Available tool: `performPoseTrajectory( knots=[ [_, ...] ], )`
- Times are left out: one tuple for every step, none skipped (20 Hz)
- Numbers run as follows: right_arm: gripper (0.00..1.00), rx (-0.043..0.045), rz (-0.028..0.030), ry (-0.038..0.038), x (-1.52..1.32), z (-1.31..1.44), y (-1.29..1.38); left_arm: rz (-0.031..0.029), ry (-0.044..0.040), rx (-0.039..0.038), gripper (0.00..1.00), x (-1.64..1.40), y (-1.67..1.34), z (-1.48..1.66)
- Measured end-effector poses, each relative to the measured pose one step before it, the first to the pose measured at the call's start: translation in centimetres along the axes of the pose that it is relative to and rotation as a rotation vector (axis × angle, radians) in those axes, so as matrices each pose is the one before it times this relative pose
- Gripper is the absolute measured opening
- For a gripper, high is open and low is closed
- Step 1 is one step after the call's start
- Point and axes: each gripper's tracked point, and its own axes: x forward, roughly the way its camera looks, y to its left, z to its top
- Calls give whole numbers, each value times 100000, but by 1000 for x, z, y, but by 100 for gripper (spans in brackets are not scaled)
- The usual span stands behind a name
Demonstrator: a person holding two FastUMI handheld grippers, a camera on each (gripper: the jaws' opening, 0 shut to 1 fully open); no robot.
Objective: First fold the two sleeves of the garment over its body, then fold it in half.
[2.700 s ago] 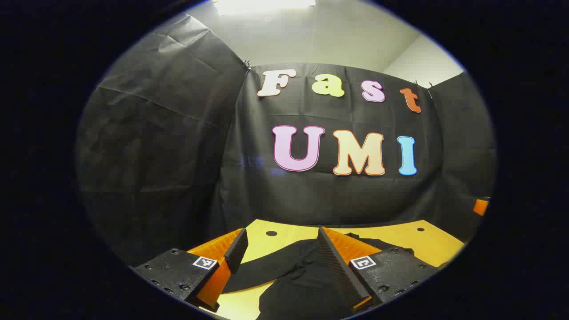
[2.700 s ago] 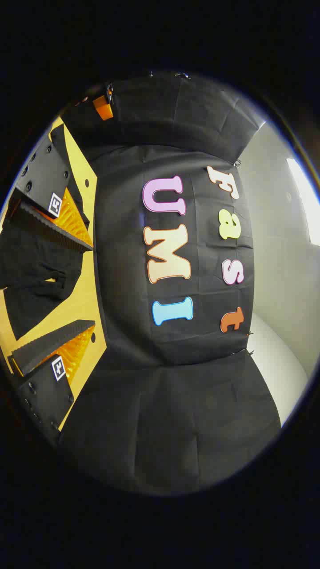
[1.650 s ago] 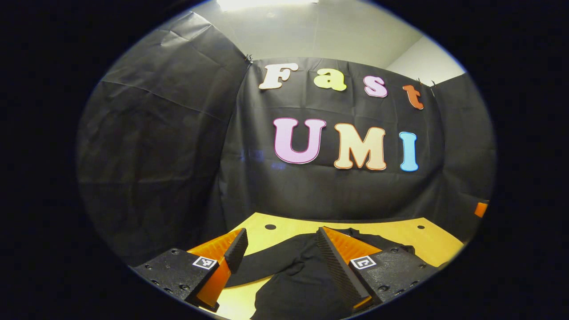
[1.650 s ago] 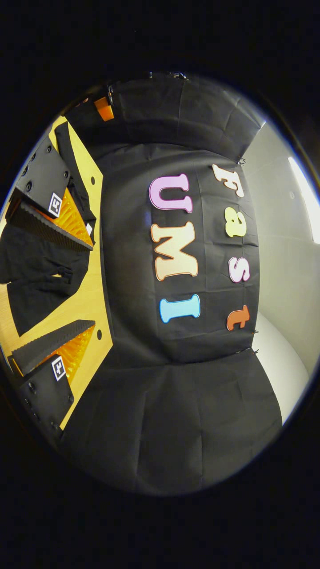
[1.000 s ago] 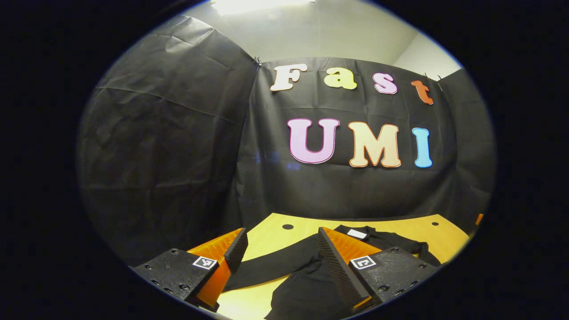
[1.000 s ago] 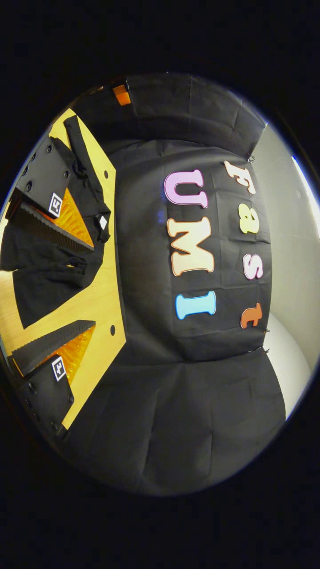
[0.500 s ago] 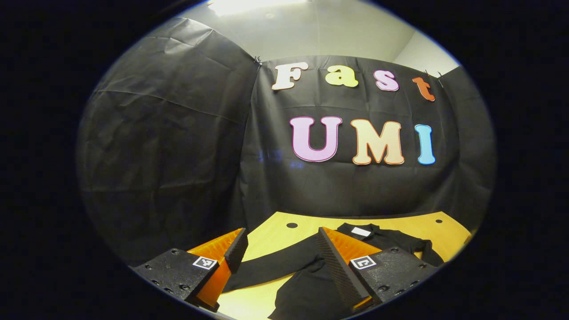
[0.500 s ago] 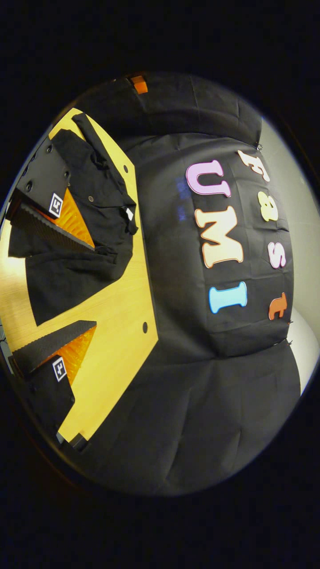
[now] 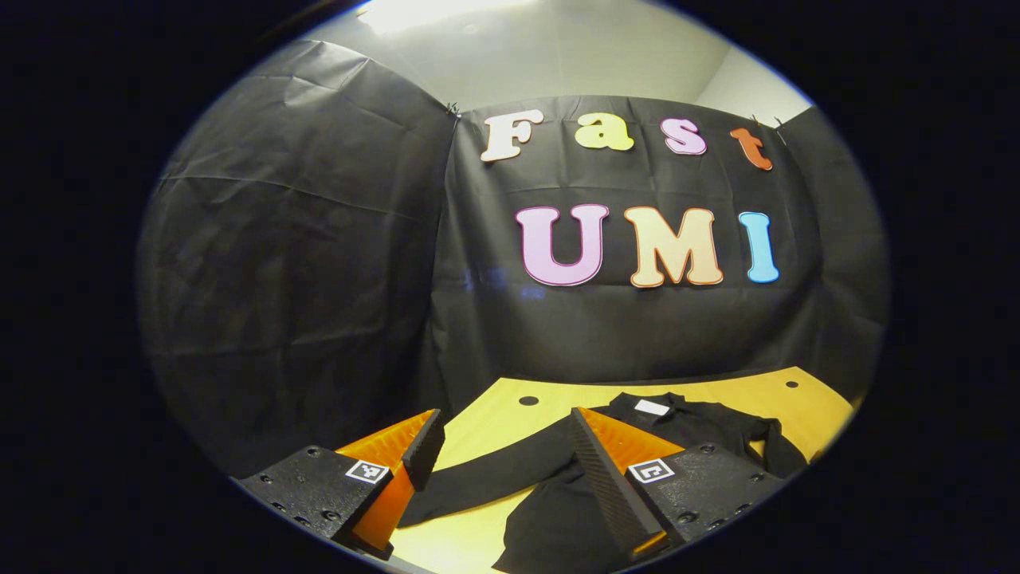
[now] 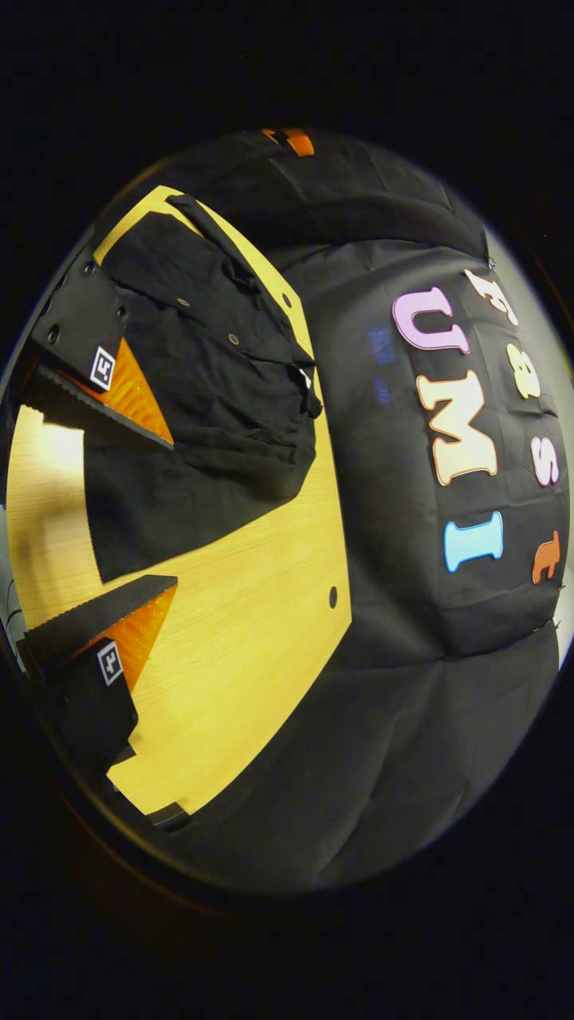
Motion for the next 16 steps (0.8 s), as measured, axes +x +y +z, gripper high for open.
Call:
performPoseTrajectory(
  knots=[
    [98, -235, 180, 1135, 216, -307, -47, 142, 285, -238, 92, -102, 97, -46],
    [98, -418, -11, 1043, 103, -353, -104, 229, -202, -150, 92, -94, 31, 25],
    [98, -592, 205, 990, 190, -184, -8, 502, -127, -4, 92, -63, 137, 185],
    [98, -757, 359, 1068, 235, -366, 76, 505, -150, 150, 92, -2, 223, 52],
    [98, -880, 227, 977, 290, -334, 69, 338, -73, 182, 92, -97, 102, 90],
    [98, -1133, 105, 1146, 201, -404, -114, 143, 48, 214, 92, -165, 118, -100],
    [98, -1156, -398, 1240, 225, -358, -104, 224, 221, 326, 92, -86, 76, -41],
    [98, -768, 111, 1474, 386, -408, -130, 257, 94, 342, 92, -108, 111, -106],
    [98, -457, 202, 1310, 280, -339, -41, 300, 219, 329, 92, -69, 90, -38],
    [93, -317, 426, 978, 283, -279, 49, 225, 312, 392, 92, -20, 66, -146],
    [98, -311, 377, 887, 169, -254, 35, 178, 233, 466, 93, -14, 72, -119],
    [93, -312, 72, 757, 323, -313, 78, 225, 264, 455, 92, -38, 76, -73],
    [98, -143, -77, 887, 267, -252, 0, 314, 355, 341, 92, -12, 75, -31],
    [98, -135, 191, 741, 184, -268, -30, 42, 405, -45, 92, -70, 56, -77],
    [98, -253, -76, 968, 155, -232, -16, -557, 257, -329, 92, 43, -171, -15],
    [98, -271, -91, 764, 184, -249, -64, -247, 336, -410, 92, -52, -147, -76]
  ],
)
